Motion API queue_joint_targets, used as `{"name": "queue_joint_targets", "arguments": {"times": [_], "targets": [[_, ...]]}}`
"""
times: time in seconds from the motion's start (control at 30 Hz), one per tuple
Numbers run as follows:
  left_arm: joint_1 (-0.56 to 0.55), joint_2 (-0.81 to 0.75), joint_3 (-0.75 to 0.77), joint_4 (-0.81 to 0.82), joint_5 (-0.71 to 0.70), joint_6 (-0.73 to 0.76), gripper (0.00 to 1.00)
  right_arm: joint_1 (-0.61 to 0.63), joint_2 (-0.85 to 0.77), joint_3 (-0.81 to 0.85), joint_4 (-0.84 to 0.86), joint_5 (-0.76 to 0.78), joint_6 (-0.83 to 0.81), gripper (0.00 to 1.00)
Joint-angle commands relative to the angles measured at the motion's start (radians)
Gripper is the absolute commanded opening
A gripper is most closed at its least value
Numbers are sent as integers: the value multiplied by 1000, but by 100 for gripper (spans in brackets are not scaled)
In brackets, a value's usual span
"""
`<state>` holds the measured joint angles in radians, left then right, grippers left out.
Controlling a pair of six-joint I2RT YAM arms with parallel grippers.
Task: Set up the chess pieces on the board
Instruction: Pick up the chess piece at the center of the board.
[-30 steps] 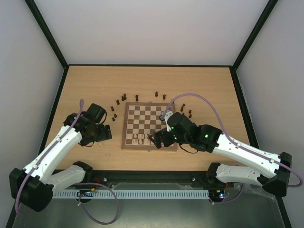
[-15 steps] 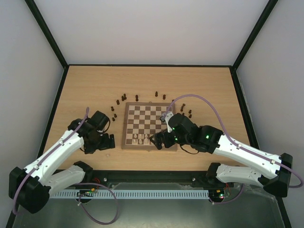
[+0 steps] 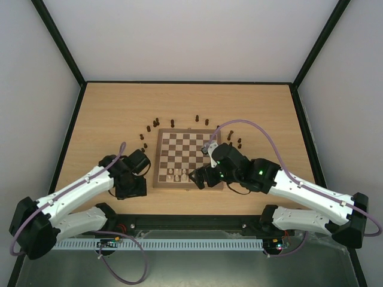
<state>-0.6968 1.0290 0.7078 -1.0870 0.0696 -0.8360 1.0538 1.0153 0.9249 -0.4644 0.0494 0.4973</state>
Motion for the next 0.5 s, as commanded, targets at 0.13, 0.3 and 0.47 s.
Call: {"name": "queue_joint_targets", "arguments": {"times": [0.13,0.3,0.47], "targets": [[13,94,-81,143,-23,-5,51,-3,-38,-38,-4,5,3,98],[33,120,-96,188,-24,-13,44,-5,-60,-48,-5,4,2,98],[57,130,-92,189,-45,-25,33,-5,-80,-61,-1,-7,1,98]]}}
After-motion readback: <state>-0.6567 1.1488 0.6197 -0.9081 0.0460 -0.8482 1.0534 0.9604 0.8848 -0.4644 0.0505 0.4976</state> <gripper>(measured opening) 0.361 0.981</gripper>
